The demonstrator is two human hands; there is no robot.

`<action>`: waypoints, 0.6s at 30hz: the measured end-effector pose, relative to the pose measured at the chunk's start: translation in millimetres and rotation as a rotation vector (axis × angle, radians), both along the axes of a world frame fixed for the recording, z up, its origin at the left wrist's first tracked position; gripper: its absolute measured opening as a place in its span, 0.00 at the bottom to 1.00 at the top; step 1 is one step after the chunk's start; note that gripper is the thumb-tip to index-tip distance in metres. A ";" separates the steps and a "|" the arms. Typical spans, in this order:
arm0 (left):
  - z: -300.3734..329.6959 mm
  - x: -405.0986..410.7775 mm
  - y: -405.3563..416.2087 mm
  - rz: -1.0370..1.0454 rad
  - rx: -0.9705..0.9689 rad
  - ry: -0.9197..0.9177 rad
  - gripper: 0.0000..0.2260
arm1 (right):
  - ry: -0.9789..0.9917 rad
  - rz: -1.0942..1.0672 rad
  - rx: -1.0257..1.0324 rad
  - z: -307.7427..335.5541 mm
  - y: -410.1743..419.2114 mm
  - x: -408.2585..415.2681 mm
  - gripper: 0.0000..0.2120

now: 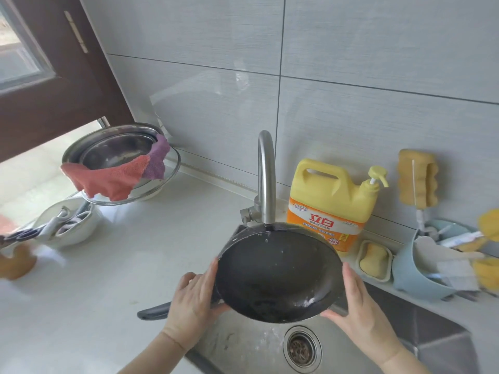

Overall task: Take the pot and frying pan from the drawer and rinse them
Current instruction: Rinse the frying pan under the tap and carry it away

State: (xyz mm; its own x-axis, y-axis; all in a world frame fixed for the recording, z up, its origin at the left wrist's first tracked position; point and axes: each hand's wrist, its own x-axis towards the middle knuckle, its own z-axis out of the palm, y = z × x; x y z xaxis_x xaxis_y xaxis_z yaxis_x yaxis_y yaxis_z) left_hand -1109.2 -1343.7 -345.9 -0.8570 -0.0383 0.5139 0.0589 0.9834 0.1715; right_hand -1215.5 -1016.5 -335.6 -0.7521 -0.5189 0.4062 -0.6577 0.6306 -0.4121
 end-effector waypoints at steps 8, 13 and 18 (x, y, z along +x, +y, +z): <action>10.2 -31.0 55.7 -0.178 0.062 -0.039 0.44 | -0.047 -0.285 0.007 8.5 69.0 12.1 0.49; 15.0 -35.5 69.1 -0.217 0.023 -0.037 0.50 | -0.042 -0.297 -0.007 16.9 86.4 17.8 0.48; 23.4 -36.0 68.6 -0.153 0.058 -0.112 0.56 | -0.178 -0.316 0.021 18.8 88.8 18.6 0.59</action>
State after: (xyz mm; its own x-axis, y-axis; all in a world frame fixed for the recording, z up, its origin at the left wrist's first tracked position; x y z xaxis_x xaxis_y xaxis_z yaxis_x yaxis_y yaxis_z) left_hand -1145.2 -1275.1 -322.5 -0.9068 0.0703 0.4156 0.1845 0.9527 0.2413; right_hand -1196.9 -927.7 -316.8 -0.9349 -0.2561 0.2459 -0.3477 0.8007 -0.4878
